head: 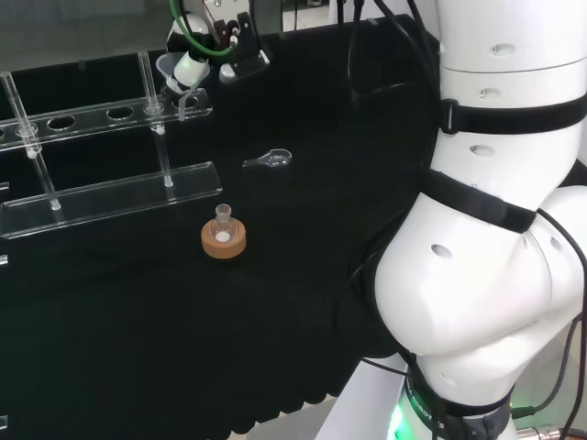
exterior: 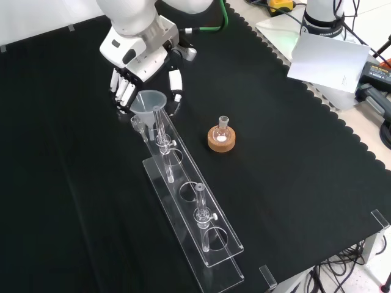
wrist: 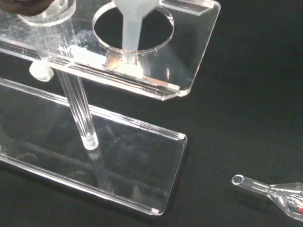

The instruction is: Put the funnel back on the funnel stand.

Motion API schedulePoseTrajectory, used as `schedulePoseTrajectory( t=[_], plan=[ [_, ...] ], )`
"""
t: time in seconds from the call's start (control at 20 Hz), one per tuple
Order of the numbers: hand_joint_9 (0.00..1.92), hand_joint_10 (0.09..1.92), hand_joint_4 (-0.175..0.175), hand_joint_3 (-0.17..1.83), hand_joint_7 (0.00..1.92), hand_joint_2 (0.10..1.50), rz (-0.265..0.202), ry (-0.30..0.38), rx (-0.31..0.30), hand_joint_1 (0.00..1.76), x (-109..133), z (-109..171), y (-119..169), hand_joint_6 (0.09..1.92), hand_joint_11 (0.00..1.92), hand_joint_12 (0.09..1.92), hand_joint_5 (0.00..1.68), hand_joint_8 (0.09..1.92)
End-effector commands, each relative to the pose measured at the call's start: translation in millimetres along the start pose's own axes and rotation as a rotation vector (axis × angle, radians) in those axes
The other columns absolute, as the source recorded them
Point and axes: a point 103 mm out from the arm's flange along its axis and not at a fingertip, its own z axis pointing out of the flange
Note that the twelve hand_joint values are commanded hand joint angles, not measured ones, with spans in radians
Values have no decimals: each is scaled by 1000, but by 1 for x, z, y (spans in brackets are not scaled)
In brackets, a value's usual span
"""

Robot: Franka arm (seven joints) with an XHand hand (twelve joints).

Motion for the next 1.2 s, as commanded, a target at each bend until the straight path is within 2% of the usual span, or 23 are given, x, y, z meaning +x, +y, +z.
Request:
schedulePoseTrajectory(
  t=[0.05,0.15,0.3,0.5,0.75,1.2],
  plan=[
    [568,433,-39,532,171,715,-5,19,51,700,1,6,-3,218,424,1296,327,724],
    [397,608,-37,518,73,694,0,16,49,669,4,5,-6,104,339,1345,278,707],
    [293,707,-34,498,17,679,-1,22,38,639,8,3,-16,87,283,1372,250,691],
    [247,745,-34,462,0,666,10,24,11,602,10,-5,-36,87,253,1387,229,669],
    [239,752,-36,451,1,664,43,25,-37,592,9,-20,-75,87,245,1390,225,663],
    [253,755,-40,443,27,672,108,59,-88,596,-11,-28,-144,87,248,1393,244,677]
  ],
)
